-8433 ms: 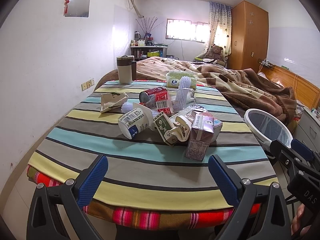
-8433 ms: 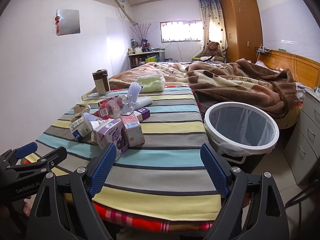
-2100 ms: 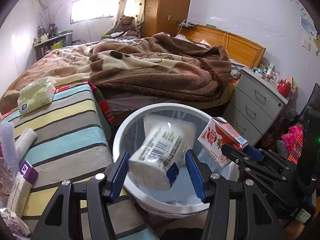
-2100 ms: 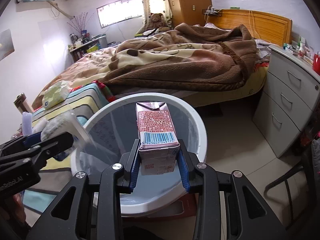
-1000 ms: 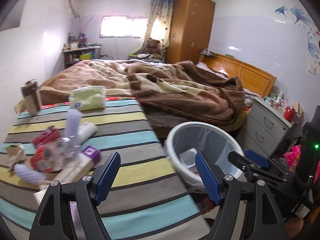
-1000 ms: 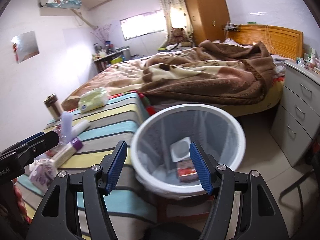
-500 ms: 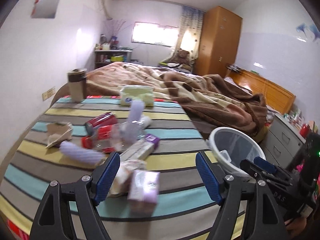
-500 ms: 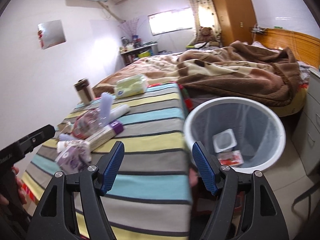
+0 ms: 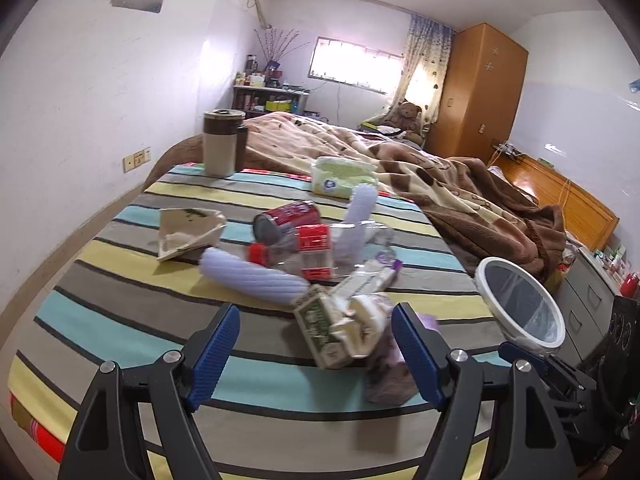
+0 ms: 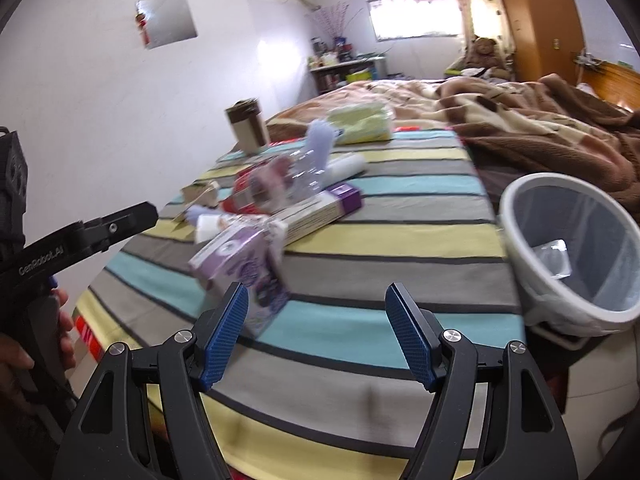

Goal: Collect trash
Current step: 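Return both tools to the bed toward the remaining cartons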

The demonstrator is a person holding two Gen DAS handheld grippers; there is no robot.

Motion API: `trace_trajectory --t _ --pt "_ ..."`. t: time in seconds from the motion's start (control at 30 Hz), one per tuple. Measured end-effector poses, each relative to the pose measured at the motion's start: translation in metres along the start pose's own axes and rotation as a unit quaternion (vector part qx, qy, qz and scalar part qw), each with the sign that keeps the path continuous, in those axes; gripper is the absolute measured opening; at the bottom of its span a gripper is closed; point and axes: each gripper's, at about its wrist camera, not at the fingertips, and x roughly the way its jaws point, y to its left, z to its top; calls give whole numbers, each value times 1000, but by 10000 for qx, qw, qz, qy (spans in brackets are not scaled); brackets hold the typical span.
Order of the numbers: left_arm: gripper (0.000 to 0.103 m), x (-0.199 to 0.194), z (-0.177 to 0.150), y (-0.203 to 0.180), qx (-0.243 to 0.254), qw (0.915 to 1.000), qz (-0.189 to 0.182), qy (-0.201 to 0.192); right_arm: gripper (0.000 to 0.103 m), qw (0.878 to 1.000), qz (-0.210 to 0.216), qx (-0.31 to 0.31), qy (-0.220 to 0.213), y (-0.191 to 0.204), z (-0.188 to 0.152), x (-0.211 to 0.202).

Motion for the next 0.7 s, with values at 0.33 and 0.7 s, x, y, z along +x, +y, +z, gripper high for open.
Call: trace_trajectory --t 0.33,0.7 --pt "78 11 -7 26 -142 9996 -99 203 79 9983 287 -302 419 35 -7 30" --pt "78 32 -5 38 -276 9981 -383 399 79 9987 -287 -66 424 27 3 44"
